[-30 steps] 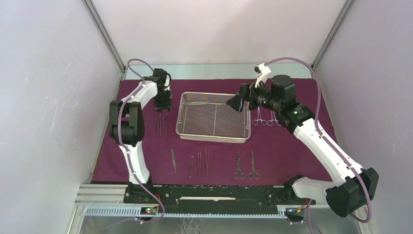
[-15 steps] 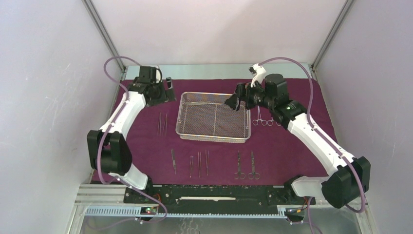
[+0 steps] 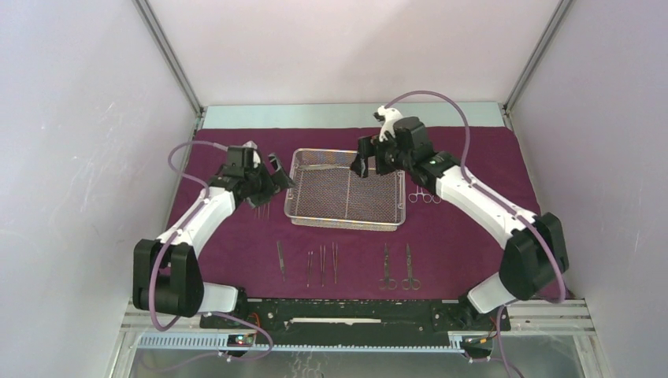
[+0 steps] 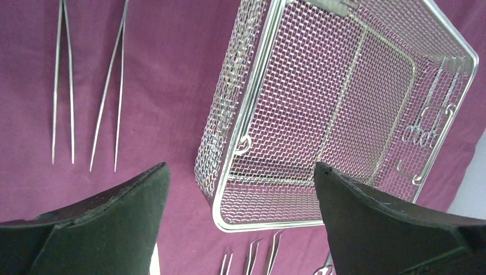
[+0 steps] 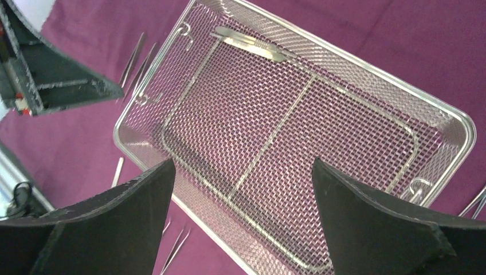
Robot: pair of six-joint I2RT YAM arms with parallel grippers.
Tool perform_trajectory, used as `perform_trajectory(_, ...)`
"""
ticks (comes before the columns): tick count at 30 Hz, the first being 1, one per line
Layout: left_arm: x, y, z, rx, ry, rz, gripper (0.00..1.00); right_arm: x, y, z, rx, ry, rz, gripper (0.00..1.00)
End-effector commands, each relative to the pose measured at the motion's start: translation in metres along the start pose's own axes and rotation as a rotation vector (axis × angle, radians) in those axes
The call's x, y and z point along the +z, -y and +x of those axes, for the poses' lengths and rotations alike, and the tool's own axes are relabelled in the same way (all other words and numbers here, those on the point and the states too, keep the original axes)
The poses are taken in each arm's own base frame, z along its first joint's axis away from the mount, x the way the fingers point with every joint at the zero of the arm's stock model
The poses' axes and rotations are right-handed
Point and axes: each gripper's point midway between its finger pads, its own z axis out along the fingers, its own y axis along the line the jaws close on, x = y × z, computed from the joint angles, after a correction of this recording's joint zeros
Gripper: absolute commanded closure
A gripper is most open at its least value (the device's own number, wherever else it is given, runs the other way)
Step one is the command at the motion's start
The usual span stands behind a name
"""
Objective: Open and lay out the surgical kit
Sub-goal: Adjust the container in the surgical kit.
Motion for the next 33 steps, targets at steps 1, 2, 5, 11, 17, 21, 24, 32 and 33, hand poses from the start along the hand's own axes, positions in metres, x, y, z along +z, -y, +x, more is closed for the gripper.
perform_trajectory(1, 0.001, 0.012, -0.002, -0.059, 0.052, 0.063, 0.00, 0.022, -0.002, -0.020, -0.070, 0.033, 0.052, 0.04)
perform_trajectory(2, 0.002, 0.009, -0.002, -0.061, 0.058, 0.053, 0.00, 0.029, -0.003, -0.018, -0.074, 0.021, 0.054, 0.05)
perform_trajectory(5, 0.009, 0.004, -0.004, -0.059, 0.059, 0.029, 0.02, 0.051, -0.004, -0.012, -0.090, -0.016, 0.093, 0.09)
perform_trajectory(11, 0.016, 0.005, -0.009, -0.045, 0.050, 0.018, 0.09, 0.102, -0.016, 0.003, -0.199, -0.089, 0.123, 0.17)
perform_trajectory(17, 0.023, 0.002, -0.006, -0.035, 0.032, 0.008, 0.14, 0.137, -0.030, 0.000, -0.292, -0.108, 0.052, 0.22)
perform_trajectory(21, 0.027, 0.002, -0.008, -0.030, 0.027, 0.003, 0.18, 0.150, -0.029, 0.006, -0.332, -0.145, 0.046, 0.23)
perform_trajectory(24, 0.032, 0.005, -0.010, -0.022, 0.015, 0.001, 0.23, 0.152, -0.026, 0.014, -0.330, -0.171, 0.049, 0.24)
perform_trajectory(32, 0.046, 0.013, -0.015, 0.053, 0.000, -0.062, 0.33, 0.133, -0.017, 0.035, -0.261, -0.212, 0.060, 0.24)
perform_trajectory(33, 0.050, 0.011, -0.016, 0.060, -0.002, -0.078, 0.34, 0.130, -0.017, 0.035, -0.255, -0.210, 0.057, 0.24)
